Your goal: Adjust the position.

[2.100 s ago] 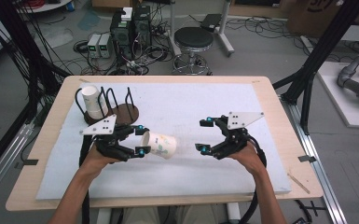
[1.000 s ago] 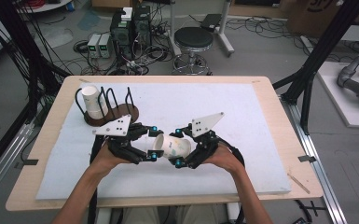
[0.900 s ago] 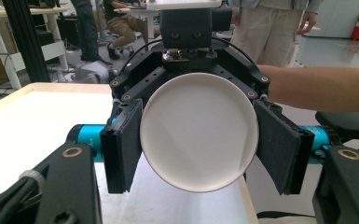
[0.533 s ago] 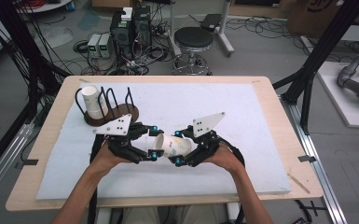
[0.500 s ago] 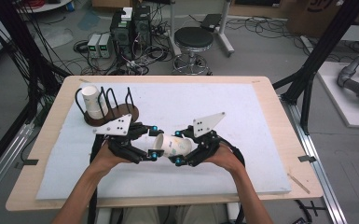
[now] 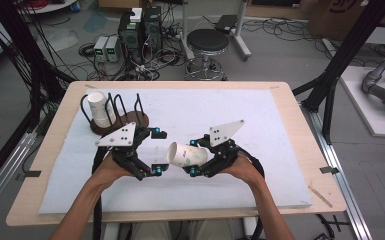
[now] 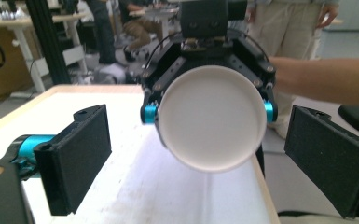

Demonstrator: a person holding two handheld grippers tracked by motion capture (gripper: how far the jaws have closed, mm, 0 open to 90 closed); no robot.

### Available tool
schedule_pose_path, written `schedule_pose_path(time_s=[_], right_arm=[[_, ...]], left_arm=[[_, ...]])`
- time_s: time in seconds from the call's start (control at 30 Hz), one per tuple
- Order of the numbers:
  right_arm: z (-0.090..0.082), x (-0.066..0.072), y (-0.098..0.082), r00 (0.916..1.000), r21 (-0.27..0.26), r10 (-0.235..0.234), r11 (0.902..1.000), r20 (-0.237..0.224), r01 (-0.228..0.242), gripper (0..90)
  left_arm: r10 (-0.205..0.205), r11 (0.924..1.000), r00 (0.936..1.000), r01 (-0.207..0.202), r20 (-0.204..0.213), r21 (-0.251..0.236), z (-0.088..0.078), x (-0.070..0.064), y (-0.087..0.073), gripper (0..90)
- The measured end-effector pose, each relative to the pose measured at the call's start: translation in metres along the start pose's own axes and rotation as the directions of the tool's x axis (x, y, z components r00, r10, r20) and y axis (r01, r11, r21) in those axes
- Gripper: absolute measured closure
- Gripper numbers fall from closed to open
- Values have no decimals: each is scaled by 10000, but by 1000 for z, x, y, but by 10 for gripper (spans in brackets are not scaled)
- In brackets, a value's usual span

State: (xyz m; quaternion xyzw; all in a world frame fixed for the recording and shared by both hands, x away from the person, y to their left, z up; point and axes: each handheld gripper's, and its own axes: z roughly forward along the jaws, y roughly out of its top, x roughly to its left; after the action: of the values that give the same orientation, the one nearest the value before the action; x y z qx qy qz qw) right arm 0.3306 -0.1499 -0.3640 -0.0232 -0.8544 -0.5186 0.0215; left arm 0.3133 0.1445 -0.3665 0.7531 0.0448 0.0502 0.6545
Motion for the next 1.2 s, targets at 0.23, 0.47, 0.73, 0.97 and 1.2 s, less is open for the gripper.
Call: schedule_pose_path(time_s=[0.23,0.47,0.73,0.97,1.2], right_arm=[[0,2,0,9995,809,10,9967,312,-35,320],[10,5,11,9970,2866,-192,9580,755,-33,319],[26,7,27,9943,5025,-676,8644,828,169,319],[31,6,30,9951,5272,-694,8495,705,219,319],[36,6,31,9959,5314,-696,8466,579,283,319]], left_arm=[[171,9454,9998,-154,-25,3256,-3,3,12,71],[373,8103,9982,-572,461,5832,10,4,19,84],[312,7296,9974,-677,657,6806,20,7,20,106],[353,7210,9959,-827,828,6880,27,7,19,109],[285,7284,9940,-933,1061,6787,49,6,16,116]])
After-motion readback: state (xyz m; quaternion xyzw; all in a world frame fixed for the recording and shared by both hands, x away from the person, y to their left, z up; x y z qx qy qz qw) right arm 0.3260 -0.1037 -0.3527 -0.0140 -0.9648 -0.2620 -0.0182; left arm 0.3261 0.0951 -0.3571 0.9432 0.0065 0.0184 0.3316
